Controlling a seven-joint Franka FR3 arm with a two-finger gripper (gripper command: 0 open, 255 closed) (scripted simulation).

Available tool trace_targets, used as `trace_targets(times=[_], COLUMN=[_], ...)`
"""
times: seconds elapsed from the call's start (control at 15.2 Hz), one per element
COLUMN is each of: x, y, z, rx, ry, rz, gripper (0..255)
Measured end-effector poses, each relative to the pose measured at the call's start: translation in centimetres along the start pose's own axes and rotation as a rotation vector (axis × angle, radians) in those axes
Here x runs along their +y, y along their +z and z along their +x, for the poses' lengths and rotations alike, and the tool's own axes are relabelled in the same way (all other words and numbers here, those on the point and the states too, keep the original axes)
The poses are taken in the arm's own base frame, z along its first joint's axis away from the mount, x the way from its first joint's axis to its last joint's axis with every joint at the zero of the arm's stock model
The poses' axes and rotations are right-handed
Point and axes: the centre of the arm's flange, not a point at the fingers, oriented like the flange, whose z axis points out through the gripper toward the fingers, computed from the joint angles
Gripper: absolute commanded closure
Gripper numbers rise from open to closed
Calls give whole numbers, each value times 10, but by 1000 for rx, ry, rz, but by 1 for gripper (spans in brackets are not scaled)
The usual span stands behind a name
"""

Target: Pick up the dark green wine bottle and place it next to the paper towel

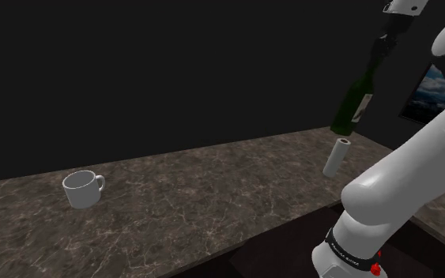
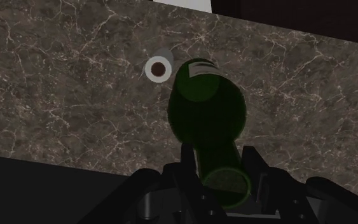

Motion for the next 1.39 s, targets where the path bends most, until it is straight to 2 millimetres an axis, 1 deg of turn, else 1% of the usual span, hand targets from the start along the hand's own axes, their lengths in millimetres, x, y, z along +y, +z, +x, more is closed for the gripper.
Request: trace_targets(times=[0.13,0.2,0.26,0.46,0.66,0.73,0.86,1.06,1.39], x=[26,39,49,91,123,136,144,147,145], y=[1,-1,-1,-3,-8,-7,0,13,40], z=[-9,-17,-19,-34,-45,-50,-53,-55,-58], rx=[0,0,0,-1,-2,-1,0,0,1], ry=[1,3,2,6,5,3,-1,-1,-2], rz=[1,1,1,-1,-4,-4,-1,-1,0], gripper=[255,255,255,255,255,255,255,255,255])
